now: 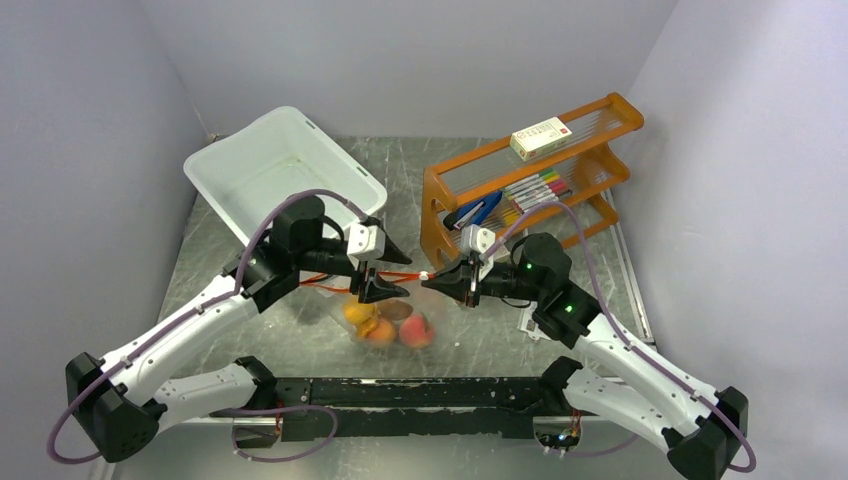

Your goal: Place the food in the zip-top bag and seal the zipper

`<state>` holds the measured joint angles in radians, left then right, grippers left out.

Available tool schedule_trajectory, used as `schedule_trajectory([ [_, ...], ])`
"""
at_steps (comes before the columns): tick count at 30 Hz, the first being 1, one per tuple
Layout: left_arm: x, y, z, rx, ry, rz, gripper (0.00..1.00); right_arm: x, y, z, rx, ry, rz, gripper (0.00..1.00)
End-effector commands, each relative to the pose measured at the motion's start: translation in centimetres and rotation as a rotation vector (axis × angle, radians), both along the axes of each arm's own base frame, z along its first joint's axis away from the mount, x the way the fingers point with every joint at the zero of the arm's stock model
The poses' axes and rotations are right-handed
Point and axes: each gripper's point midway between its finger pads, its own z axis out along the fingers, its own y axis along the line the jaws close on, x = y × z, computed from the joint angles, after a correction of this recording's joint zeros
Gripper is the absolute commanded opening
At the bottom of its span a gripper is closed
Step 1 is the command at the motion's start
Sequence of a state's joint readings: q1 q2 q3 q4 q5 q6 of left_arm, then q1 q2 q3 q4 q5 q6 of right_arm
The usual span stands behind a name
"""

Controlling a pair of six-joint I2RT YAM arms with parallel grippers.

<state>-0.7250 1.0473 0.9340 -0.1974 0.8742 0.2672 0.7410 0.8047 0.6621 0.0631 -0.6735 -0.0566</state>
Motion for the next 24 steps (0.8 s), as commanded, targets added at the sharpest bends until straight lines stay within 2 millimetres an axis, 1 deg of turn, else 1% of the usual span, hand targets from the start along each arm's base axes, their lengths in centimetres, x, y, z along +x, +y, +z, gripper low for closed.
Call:
schedule_trajectory([
  [1,0.1,-0.3,4.0,-0.096,-0.037,0.052,0.62,-0.8,0.2,2.2,0.042,-0.073,0.045,0.0],
  [3,0.1,-0.4,4.6,-0.111,-0.022,0.064,0.64,-0.7,0.2,2.2,0.036,-0.072,0.038,0.0],
  [5,-0.1,-0.6,4.8,-0.107,-0.002,0.048,0.62,-0.5,0.4,2.3,0.032,-0.066,0.03,0.0],
  [9,-0.3,-1.2,3.5,-0.049,0.034,0.033,0.6,-0.7,0.8,2.2,0.027,-0.062,0.045,0.0],
  [12,-0.1,-1.3,2.7,-0.016,0.034,0.053,0.6,-1.2,1.1,1.9,0.012,-0.074,0.068,0.0],
  [16,0.0,-1.3,2.7,0.002,0.019,0.076,0.62,-1.4,1.2,2.1,0.004,-0.074,0.062,0.0],
  [20,-0.9,-1.3,2.7,-0.008,0.009,0.035,0.64,-1.4,1.6,2.4,0.014,-0.068,0.07,0.0],
  [24,-1.3,-1.7,3.2,-0.028,-0.016,0.008,0.63,-1.4,1.8,2.5,0.002,-0.061,0.078,0.0],
])
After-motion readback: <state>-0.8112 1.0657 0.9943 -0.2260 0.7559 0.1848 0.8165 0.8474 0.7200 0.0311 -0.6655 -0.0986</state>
